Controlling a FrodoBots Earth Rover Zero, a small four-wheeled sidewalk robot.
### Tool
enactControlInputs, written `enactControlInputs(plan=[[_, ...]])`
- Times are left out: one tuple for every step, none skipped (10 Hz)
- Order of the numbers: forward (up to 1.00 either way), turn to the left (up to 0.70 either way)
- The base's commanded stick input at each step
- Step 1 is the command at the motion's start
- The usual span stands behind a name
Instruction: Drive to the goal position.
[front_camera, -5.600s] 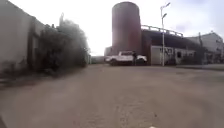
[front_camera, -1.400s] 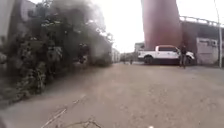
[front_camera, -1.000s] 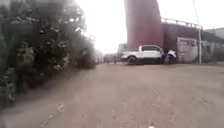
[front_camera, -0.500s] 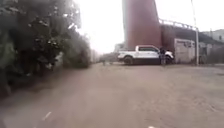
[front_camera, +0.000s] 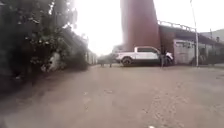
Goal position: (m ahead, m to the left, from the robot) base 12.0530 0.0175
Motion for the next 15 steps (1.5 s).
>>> enactControlInputs(plan=[[0.50, 0.01], [0.50, 0.01], [0.50, 0.01], [0.50, 0.01], [0.50, 0.01], [0.50, 0.01], [0.50, 0.01], [0.50, 0.01], [0.50, 0.01], [0.50, 0.01], [0.50, 0.01], [0.50, 0.01], [0.50, 0.01], [0.50, 0.01], [0.50, 0.01]])
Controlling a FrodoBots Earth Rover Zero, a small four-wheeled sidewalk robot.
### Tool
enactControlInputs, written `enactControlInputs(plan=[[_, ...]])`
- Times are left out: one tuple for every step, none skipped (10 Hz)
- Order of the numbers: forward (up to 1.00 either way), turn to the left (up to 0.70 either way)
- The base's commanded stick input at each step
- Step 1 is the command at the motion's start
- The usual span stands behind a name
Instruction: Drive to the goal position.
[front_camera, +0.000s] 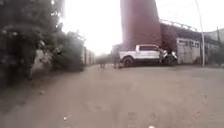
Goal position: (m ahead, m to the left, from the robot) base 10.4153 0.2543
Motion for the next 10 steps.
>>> enactControlInputs(plan=[[0.50, 0.01], [0.50, 0.01], [0.50, 0.01], [0.50, 0.01], [0.50, 0.01], [0.50, 0.01], [0.50, 0.01], [0.50, 0.01], [0.50, 0.01], [0.50, 0.01]])
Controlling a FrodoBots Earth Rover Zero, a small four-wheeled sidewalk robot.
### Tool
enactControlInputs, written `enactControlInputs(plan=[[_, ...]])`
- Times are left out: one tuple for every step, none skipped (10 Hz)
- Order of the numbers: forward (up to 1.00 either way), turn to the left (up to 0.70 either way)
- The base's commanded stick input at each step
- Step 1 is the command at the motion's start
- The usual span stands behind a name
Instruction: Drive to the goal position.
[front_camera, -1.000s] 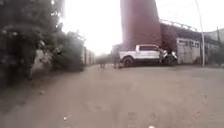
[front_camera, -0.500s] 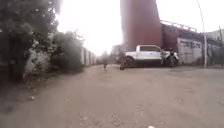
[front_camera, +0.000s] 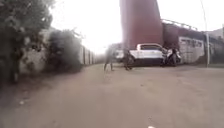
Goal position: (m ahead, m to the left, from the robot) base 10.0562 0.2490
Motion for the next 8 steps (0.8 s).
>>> enactControlInputs(plan=[[0.50, 0.01], [0.50, 0.01], [0.50, 0.01], [0.50, 0.01], [0.50, 0.01], [0.50, 0.01], [0.50, 0.01], [0.50, 0.01]])
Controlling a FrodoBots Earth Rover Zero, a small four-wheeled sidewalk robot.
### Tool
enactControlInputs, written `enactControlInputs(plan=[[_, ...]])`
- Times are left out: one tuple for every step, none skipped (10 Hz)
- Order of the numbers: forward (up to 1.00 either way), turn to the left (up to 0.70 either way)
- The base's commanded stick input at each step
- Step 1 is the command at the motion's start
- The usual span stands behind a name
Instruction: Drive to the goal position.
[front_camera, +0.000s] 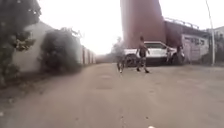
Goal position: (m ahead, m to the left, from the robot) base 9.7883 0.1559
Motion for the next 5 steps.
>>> enactControlInputs(plan=[[0.50, 0.01], [0.50, 0.01], [0.50, 0.01], [0.50, 0.01], [0.50, 0.01]])
